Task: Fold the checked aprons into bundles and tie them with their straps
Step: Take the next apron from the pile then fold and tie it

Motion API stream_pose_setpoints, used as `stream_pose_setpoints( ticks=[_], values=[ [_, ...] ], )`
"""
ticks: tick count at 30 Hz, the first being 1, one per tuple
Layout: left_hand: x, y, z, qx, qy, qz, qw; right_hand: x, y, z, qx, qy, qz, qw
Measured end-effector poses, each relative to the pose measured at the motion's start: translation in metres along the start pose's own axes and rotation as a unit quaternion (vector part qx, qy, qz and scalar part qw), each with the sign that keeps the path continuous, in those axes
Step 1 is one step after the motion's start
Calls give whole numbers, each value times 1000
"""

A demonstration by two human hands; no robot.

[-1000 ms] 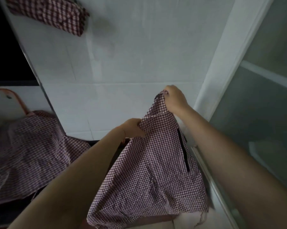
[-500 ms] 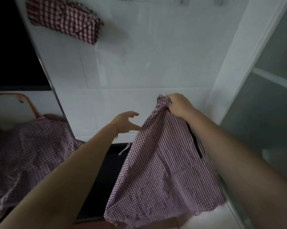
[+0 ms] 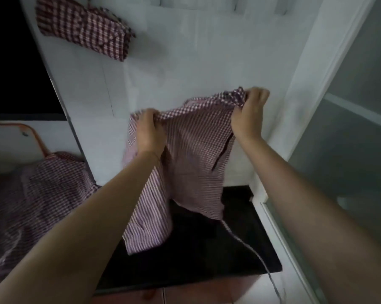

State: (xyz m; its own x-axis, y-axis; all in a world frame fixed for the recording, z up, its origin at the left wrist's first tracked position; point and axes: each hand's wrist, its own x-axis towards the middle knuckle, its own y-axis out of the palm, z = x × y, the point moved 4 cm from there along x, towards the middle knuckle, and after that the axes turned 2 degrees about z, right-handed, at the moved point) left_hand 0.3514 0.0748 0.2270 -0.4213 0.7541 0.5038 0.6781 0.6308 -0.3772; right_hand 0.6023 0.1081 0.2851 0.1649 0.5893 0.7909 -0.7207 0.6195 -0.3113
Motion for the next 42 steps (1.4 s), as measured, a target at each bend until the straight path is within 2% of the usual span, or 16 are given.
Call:
stream_pose_setpoints(
  ticks=[2, 3, 5, 7, 9, 13, 14, 16, 18, 21, 24, 31, 34, 36, 40, 42],
  values=[
    [-6, 1, -3, -4, 34, 15, 999, -8, 1, 2, -37, -78, 3, 996],
    [-11, 5, 7, 30, 21, 46, 998, -14, 8, -4, -65, -77, 49, 994],
    [-31, 20, 58, 172, -38, 171, 969, -41, 26, -21, -132, 3, 249, 959],
    [-66, 28, 115, 339, -89, 351, 868, -95, 48, -39, -218, 75, 528, 817],
    [-102, 27, 155, 403, -135, 483, 766, -151, 57, -51, -224, 111, 675, 694],
    [-159, 21, 188, 364, -283, 632, 623, -228, 85, -71, -170, 136, 759, 614],
    [-164, 22, 197, 363, -289, 643, 610, -246, 94, -73, -166, 135, 786, 581],
    [-166, 27, 205, 363, -277, 606, 652, -273, 106, -74, -156, 138, 827, 522],
    [-164, 32, 216, 394, -223, 517, 726, -286, 118, -78, -125, 171, 820, 531],
    [-167, 32, 228, 389, -211, 369, 817, -292, 140, -93, -63, 219, 718, 658],
    [-177, 27, 254, 370, -244, 350, 825, -300, 156, -105, -74, 195, 628, 750],
    [-167, 24, 302, 356, -238, 327, 842, -310, 195, -114, -94, 191, 542, 813],
    [-147, 30, 319, 336, -235, 311, 858, -307, 225, -118, -109, 186, 538, 815],
    [-139, 33, 333, 329, -240, 323, 854, -309, 245, -121, -134, 185, 567, 792],
    [-136, 40, 363, 343, -258, 406, 807, -331, 273, -123, -189, 186, 646, 716],
    [-135, 41, 370, 354, -256, 415, 798, -334, 275, -120, -199, 170, 651, 712]
  ],
)
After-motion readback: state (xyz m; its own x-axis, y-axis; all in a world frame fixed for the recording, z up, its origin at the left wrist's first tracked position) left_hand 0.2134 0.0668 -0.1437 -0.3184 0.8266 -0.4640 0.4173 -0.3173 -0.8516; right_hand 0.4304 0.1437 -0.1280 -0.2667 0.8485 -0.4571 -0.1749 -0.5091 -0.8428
